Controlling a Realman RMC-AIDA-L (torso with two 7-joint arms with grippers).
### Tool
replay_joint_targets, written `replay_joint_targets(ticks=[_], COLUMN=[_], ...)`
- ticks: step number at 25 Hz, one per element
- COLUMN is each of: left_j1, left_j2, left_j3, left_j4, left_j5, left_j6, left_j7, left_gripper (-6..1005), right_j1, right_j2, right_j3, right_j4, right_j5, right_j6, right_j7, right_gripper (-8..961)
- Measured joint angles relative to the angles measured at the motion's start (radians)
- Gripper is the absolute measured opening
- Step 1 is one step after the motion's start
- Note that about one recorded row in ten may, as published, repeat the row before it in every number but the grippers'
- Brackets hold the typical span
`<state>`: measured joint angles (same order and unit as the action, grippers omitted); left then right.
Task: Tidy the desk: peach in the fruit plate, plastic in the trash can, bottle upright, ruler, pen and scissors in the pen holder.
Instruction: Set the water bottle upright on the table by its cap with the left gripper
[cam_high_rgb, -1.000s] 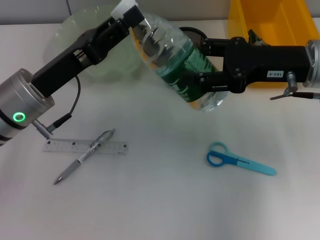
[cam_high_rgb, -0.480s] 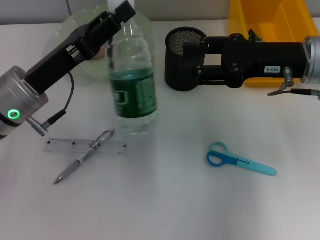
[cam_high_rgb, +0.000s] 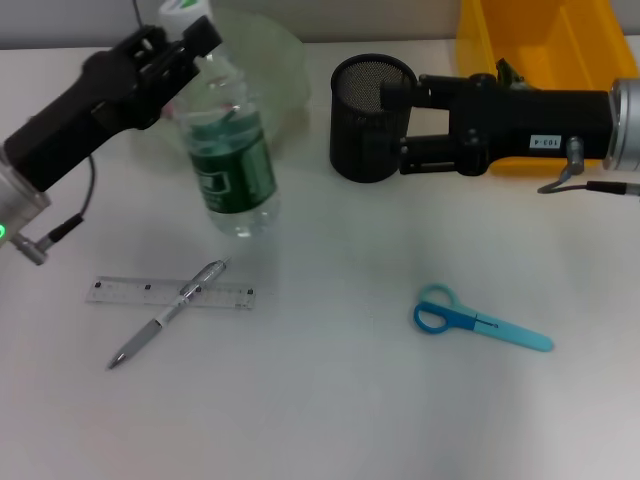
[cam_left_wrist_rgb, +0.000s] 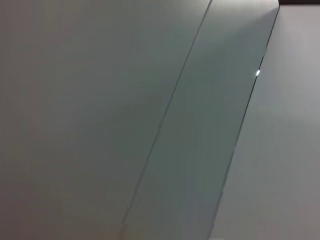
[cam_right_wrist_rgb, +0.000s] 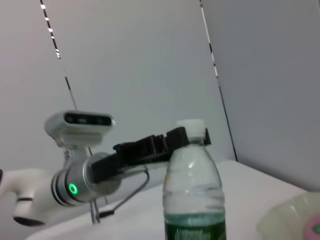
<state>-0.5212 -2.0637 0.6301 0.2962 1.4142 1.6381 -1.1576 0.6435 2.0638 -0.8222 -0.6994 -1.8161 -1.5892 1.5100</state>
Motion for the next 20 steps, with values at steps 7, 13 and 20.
replay_joint_targets(ticks=[7, 13, 20], left_j1=[0.053, 0.071, 0.056], left_j2=[0.001, -0.001, -0.006], left_j3=[-0.026, -0.094, -0.147], left_j4=[0.04, 0.035, -0.009], left_j5=[0.0, 0.0, 0.0], left_j6=[-0.051, -0.145, -0.238], left_j7=[0.188, 0.327, 0.398], left_gripper=[439, 440, 440], right_j1=[-0.007, -0.011, -0.017], right_j2=[0.002, 0.006, 0.012], right_j3=[-0.009, -0.078, -0.12], right_j4=[0.0, 0.002, 0.014], right_j5=[-0.045, -0.081, -0.093], right_j6=[0.035, 0.076, 0.133], right_j7=[-0.011, -0.045, -0.079], right_gripper=[808, 809, 809])
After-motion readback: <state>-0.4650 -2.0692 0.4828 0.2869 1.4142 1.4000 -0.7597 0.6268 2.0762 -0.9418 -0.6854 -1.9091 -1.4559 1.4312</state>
